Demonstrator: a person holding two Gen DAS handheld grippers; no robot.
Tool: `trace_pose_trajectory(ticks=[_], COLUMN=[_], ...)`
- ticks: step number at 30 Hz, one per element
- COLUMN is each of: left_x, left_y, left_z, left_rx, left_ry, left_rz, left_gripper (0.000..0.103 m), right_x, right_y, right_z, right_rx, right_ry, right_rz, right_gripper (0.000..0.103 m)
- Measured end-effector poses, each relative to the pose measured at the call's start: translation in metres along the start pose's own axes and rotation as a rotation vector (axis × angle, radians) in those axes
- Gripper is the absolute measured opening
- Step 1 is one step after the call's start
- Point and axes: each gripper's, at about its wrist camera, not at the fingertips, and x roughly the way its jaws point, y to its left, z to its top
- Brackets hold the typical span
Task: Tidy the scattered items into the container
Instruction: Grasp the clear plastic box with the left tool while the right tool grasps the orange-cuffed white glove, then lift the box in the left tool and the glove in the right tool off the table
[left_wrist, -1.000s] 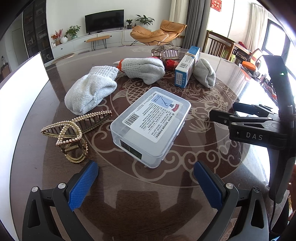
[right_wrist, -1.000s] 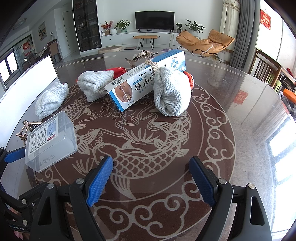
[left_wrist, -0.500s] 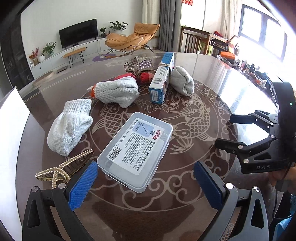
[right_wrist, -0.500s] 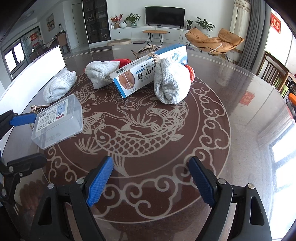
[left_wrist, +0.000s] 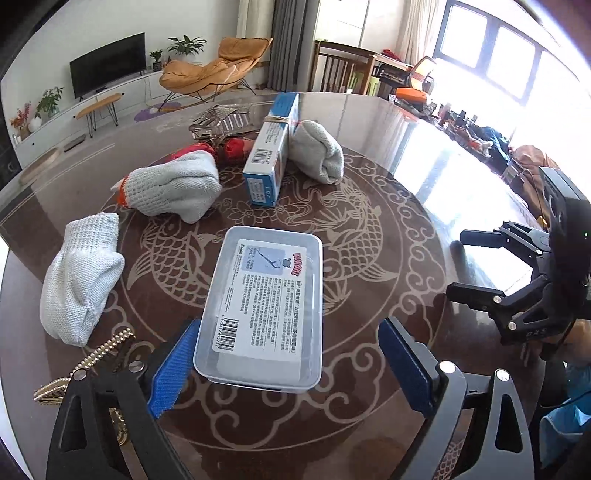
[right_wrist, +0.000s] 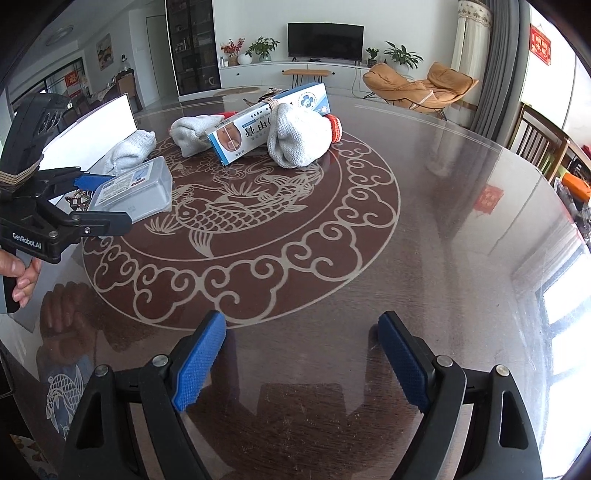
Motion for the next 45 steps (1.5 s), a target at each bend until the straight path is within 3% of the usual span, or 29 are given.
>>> trace_pose_trajectory(ticks=[2, 4, 9, 11, 12, 13, 16, 18, 21, 23, 28, 29, 31, 32, 34, 38, 40, 42, 43, 44, 45], left_x=[-0.003, 0.000, 0.020, 0.025, 0.024, 0.024, 0.020, 0.014, 0.006, 0.006, 0.009, 0.009, 0.006, 0.005, 0.004, -0.001, -0.002, 0.000, 0.001, 0.004, 0.008], left_y=[-0.005, 0.000, 0.005, -0.001, -0.004, -0.005, -0.004, 0.000, 0.002, -0.001, -0.005, -0.005, -0.003, -0.002, 0.000, -0.002, -0.006, -0.008, -0.009, -0.011, -0.007], left_z=[-0.002, 0.001, 0.012, 0.013, 0.012, 0.011, 0.002, -0.007, -0.021, -0.027, -0.031, -0.032, -0.030, -0.030, -0.029, -0.034, -0.036, -0.035, -0.033, -0.031, -0.030], left_rx=[0.014, -0.037, -0.149, -0.169, -0.179, -0.201, -0.304, -0.380, -0.453, -0.449, -0.445, -0.446, -0.447, -0.449, -0.452, -0.454, -0.442, -0.433, -0.424, -0.414, -0.413], left_ry=[-0.004, -0.007, 0.004, -0.007, -0.019, -0.025, -0.050, -0.072, -0.097, -0.101, -0.098, -0.100, -0.103, -0.105, -0.108, -0.109, -0.101, -0.090, -0.082, -0.066, -0.037], left_rz=[0.045, 0.097, 0.118, 0.149, 0.192, 0.217, 0.296, 0.333, 0.372, 0.395, 0.409, 0.407, 0.401, 0.398, 0.392, 0.382, 0.395, 0.415, 0.420, 0.425, 0.440], left_gripper=[0.095, 0.095, 0.095, 0.087, 0.067, 0.062, 0.062, 0.062, 0.062, 0.062, 0.062, 0.062, 0.062, 0.062, 0.062, 0.062, 0.062, 0.064, 0.071, 0.087, 0.094], right_x=[0.000, 0.000, 0.000, 0.000, 0.000, -0.001, 0.001, 0.005, 0.011, 0.032, 0.087, 0.095, 0.101, 0.099, 0.088, 0.046, 0.027, 0.021, 0.022, 0.023, 0.021], right_y=[0.000, 0.001, 0.000, 0.000, 0.000, 0.000, -0.002, -0.007, -0.009, -0.006, -0.001, -0.002, -0.007, -0.010, -0.014, 0.000, 0.005, 0.001, -0.001, -0.003, -0.003], right_z=[0.000, 0.000, 0.000, 0.000, 0.000, 0.000, 0.004, 0.019, 0.059, 0.093, 0.145, 0.149, 0.152, 0.150, 0.142, 0.097, 0.069, 0.047, 0.041, 0.039, 0.039], right_rx=[-0.001, -0.002, -0.001, -0.001, -0.001, -0.001, -0.022, -0.032, -0.092, -0.125, -0.140, -0.134, -0.104, -0.083, -0.046, -0.105, -0.132, -0.121, -0.111, -0.109, -0.112], right_ry=[0.000, 0.000, -0.001, -0.001, -0.001, -0.001, -0.006, -0.050, -0.191, -0.162, -0.100, -0.080, -0.068, -0.061, -0.067, -0.058, -0.074, -0.065, -0.041, -0.025, -0.038], right_rz=[0.002, 0.000, -0.002, -0.001, -0.001, 0.002, 0.020, 0.084, 0.109, 0.151, 0.067, 0.050, 0.102, 0.106, 0.150, 0.235, 0.215, 0.184, 0.163, 0.155, 0.155], right_gripper=[0.086, 0.085, 0.085, 0.086, 0.086, 0.085, 0.085, 0.085, 0.085, 0.085, 0.083, 0.081, 0.035, 0.027, 0.027, 0.027, 0.033, 0.050, 0.055, 0.059, 0.062])
